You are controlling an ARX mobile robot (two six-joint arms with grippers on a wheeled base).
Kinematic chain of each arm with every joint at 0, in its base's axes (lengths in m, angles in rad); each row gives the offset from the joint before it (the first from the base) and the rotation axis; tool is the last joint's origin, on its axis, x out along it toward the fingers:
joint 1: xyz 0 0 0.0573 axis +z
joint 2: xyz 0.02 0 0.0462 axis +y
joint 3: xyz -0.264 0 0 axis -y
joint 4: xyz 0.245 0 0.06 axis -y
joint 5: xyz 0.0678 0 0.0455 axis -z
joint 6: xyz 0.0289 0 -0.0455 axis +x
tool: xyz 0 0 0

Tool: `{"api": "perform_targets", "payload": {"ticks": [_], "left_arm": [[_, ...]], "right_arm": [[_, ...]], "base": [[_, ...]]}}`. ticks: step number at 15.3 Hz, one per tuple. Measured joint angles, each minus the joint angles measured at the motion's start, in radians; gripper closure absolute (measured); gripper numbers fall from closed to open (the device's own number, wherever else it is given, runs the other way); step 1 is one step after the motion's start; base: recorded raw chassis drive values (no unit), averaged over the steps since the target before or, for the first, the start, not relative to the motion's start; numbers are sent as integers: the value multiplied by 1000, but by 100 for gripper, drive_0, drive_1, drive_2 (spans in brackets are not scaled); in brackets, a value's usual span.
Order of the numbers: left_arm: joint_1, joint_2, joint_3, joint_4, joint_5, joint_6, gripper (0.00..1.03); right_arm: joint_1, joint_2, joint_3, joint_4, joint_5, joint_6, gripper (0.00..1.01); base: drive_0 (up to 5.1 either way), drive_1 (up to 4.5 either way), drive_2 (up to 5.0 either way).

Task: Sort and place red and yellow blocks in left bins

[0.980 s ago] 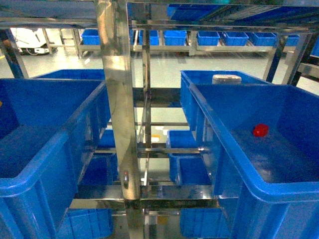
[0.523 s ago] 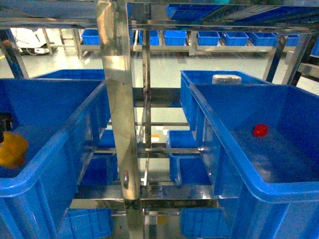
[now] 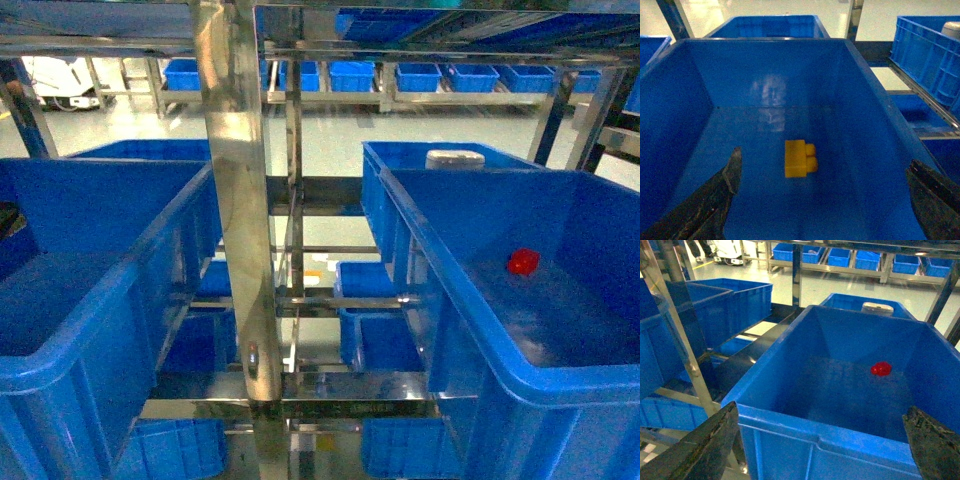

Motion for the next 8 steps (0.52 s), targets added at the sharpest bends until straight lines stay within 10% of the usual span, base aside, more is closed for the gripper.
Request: {"api": "perform_targets", "payload": {"ticks": [8], "left_arm": [[-92, -703, -171, -399, -25, -104, 5]], "right_arm": [[0, 0, 0, 0, 0, 0, 3]], "base": [[0, 0, 0]]}}
